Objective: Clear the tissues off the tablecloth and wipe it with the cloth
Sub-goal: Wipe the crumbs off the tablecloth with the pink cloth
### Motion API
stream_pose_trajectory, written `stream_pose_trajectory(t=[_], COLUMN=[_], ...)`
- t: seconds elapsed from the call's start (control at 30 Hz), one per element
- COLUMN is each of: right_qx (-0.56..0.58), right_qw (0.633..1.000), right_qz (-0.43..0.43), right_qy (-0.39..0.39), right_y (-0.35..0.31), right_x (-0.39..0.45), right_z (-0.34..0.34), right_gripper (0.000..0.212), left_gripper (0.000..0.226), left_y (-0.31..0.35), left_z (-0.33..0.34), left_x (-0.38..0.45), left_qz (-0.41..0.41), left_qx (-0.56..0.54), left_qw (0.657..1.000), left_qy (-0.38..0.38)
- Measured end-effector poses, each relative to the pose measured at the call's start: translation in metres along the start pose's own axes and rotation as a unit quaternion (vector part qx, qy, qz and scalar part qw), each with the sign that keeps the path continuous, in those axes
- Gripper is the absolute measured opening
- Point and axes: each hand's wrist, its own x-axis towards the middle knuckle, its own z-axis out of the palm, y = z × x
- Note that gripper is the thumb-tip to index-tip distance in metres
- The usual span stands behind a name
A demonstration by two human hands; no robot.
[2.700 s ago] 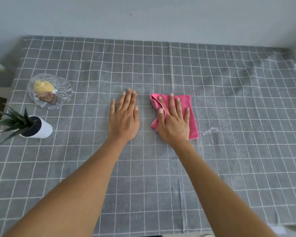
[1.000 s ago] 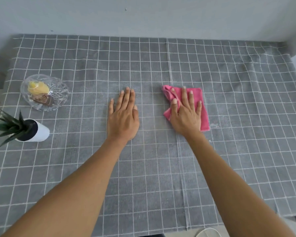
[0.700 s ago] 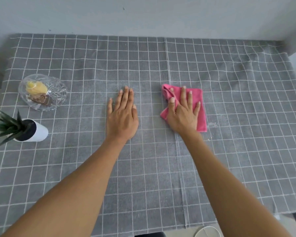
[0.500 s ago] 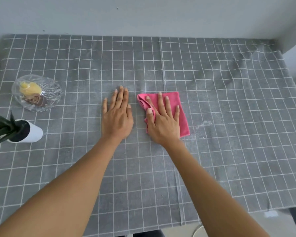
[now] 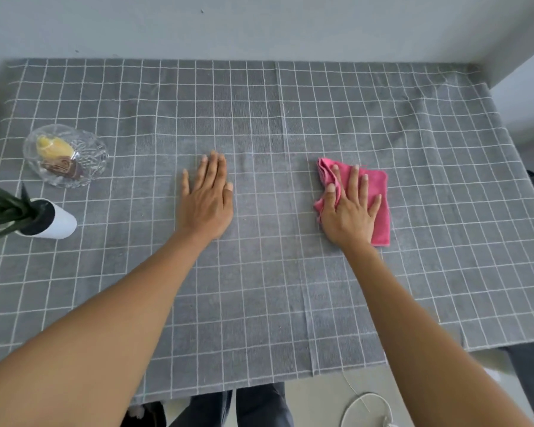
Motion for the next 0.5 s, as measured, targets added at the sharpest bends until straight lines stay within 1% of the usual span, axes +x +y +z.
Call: stream_pose_trajectory(t=[0.07,0.17,0.23,0.3,0.43,0.5], right_qx=[0.006,-0.004,-0.008,-0.004,0.009,0.01], right_qw=[1.0,0.994,0.988,0.987,0.982,0.985], right_qz=[-0.022,-0.107,-0.147,-0.16,-0.187,-0.173], right_qy=[-0.015,-0.03,-0.035,-0.035,-0.027,-0.019], right_y=[-0.008,-0.022,-0.028,-0.025,-0.007,0.01], right_x=[-0.013,-0.047,-0.066,-0.071,-0.06,-0.049], right_z=[0.002,0.014,0.022,0.024,0.016,0.009], right_gripper=[0.053,0.053,0.052,0.051,0.05,0.048], left_gripper=[0.054,0.055,0.055,0.055,0.055,0.056], left_y=[0.015,0.044,0.054,0.055,0.054,0.054], left_z=[0.003,0.014,0.022,0.025,0.024,0.024], left_x=[-0.016,-0.043,-0.054,-0.057,-0.057,-0.057], left_qz=[0.015,0.021,0.016,0.016,0.018,0.02], left_qx=[-0.022,-0.036,-0.022,-0.006,-0.004,-0.004], left_qw=[1.0,0.999,1.0,0.999,0.999,0.999], left_qy=[0.0,0.005,0.016,0.029,0.029,0.028])
